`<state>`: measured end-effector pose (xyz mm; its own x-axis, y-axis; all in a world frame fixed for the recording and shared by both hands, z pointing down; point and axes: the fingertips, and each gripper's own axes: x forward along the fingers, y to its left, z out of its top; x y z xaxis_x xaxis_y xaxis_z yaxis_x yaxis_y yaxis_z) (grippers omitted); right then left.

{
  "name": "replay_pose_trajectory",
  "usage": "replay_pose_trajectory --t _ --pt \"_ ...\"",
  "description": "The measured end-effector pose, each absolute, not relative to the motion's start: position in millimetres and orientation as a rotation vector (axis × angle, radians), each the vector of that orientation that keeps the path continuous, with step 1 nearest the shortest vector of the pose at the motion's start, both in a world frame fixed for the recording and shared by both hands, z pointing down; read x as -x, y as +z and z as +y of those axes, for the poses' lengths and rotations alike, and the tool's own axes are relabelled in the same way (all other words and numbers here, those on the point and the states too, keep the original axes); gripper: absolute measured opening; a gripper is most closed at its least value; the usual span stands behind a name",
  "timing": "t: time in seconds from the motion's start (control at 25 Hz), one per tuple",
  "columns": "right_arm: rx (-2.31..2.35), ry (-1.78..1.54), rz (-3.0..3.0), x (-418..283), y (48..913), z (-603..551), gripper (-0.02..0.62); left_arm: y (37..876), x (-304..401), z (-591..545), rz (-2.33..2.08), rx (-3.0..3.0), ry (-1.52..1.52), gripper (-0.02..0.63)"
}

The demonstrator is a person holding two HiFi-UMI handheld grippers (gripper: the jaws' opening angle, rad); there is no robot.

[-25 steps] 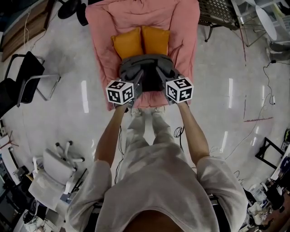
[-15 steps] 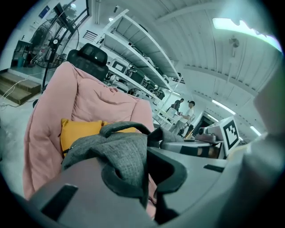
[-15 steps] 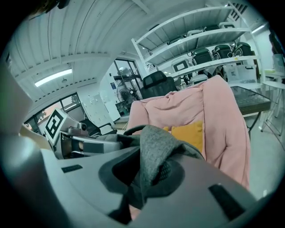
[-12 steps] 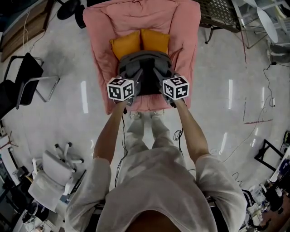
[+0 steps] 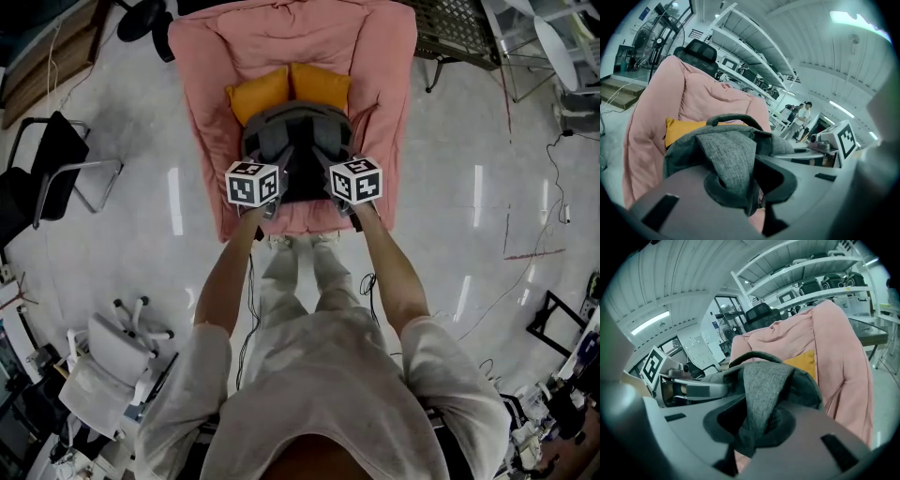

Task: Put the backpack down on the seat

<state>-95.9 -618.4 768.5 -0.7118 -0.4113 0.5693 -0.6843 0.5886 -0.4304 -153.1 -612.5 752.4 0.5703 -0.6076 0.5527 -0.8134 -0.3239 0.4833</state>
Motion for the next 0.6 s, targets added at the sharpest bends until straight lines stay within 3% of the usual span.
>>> replay_pose_trajectory --t 0.16,0.28,0.4,0.52,0.6 --pt "-0.867 0.916 -2.384 95 776 -616 0.06 754 156 -613 -1.138 -2.048 0.35 0.066" --pt "-0.869 0.908 -2.378 94 777 -615 0.092 756 157 -611 -1.131 -2.043 0.36 0.165" --pt "-0.871 0.903 -2.393 93 773 -615 0.199 759 153 -603 -1.114 -2.045 0.385 0.243" --pt "-0.868 0.865 -2.398 90 770 -615 0.286 760 153 -598 -1.131 -2.042 0.386 0.268" --pt "-0.878 0.839 -2.396 87 768 -613 0.304 759 158 -593 -1.142 -2.039 0.379 0.273"
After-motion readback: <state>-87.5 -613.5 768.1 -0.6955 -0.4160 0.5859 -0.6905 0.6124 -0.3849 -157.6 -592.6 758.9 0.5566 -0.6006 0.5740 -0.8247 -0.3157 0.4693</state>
